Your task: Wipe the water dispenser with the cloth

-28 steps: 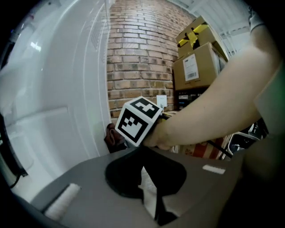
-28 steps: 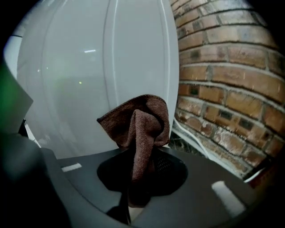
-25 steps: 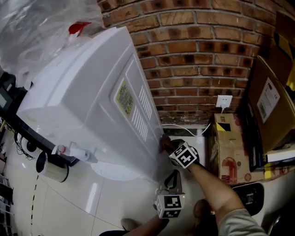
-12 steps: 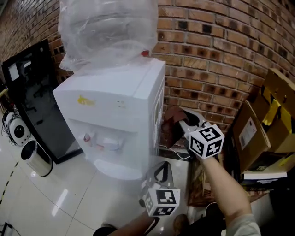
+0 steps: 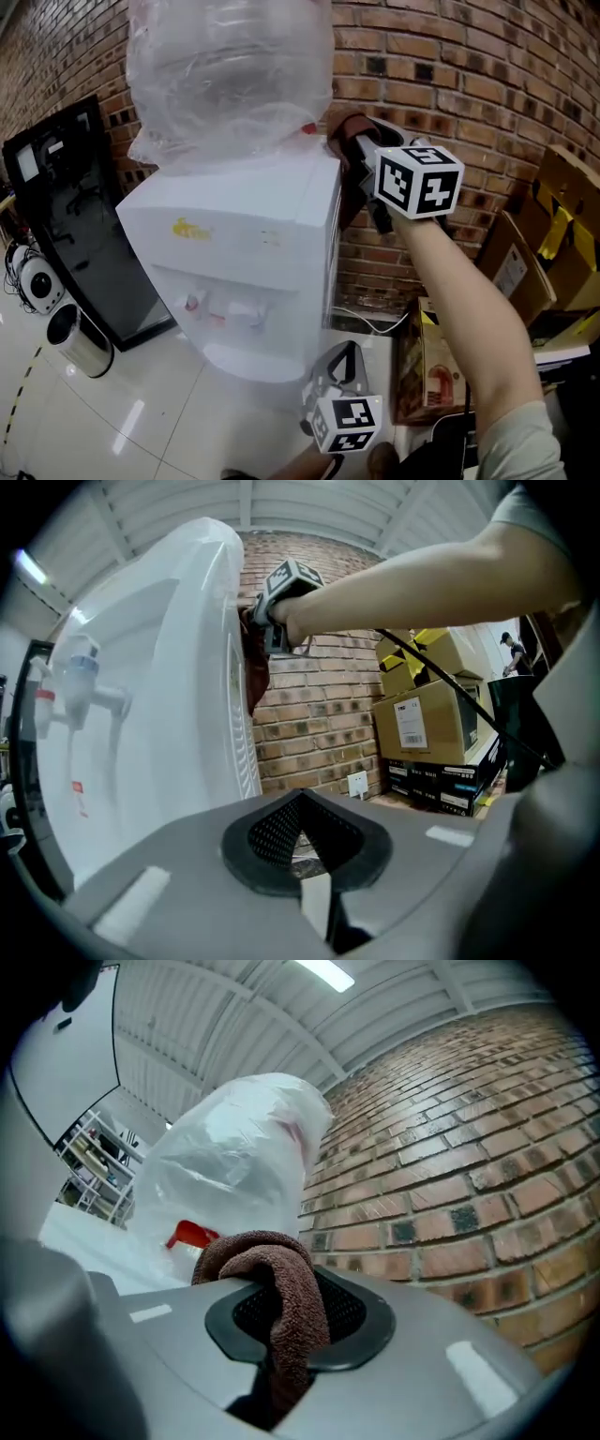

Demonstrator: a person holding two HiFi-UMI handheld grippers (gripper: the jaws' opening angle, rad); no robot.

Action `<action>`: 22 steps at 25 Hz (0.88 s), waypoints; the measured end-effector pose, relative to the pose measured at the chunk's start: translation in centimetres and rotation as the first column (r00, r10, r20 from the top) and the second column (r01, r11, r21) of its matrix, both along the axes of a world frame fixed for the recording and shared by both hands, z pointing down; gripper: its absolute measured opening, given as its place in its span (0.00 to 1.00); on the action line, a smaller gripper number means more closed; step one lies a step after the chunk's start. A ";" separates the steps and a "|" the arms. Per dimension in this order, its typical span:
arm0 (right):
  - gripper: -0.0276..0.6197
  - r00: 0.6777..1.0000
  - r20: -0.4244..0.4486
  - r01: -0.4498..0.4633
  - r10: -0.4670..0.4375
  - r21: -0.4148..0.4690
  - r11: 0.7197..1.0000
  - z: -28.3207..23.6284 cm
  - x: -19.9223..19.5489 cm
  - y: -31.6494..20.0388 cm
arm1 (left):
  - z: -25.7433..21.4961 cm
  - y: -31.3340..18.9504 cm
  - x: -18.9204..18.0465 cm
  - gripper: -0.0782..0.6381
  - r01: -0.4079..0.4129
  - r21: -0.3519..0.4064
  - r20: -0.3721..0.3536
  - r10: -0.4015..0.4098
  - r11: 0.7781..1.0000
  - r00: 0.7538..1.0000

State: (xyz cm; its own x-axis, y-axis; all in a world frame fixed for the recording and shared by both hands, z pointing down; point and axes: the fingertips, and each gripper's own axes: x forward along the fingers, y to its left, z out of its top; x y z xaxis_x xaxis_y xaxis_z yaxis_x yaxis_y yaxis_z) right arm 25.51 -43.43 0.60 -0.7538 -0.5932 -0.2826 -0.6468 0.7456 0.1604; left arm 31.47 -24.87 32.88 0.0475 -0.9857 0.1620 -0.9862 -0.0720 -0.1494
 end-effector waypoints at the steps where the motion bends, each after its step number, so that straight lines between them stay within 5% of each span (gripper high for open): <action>1: 0.16 1.000 -0.010 -0.011 0.010 -0.010 1.000 0.3 -0.7 -0.6 | 0.0 0.0 -0.1 0.11 0.000 0.002 -0.004 0.000 1.000 1.000; 7: 0.15 0.995 0.096 -0.017 0.030 -0.136 0.991 3.1 -0.2 -2.9 | 1.1 -0.3 -0.1 0.11 -0.014 -0.021 -0.003 0.014 1.000 1.000; 12: 0.15 0.999 -0.028 -0.046 0.040 -0.223 0.974 9.5 0.6 -4.6 | 2.7 -0.6 0.7 0.11 -0.039 -0.054 -0.003 0.039 0.998 0.999; 22: 0.15 0.994 -0.063 0.057 -0.087 -0.375 0.925 24.0 0.1 -4.5 | 9.9 -0.7 1.4 0.11 -0.074 -0.177 -0.037 0.069 0.981 0.997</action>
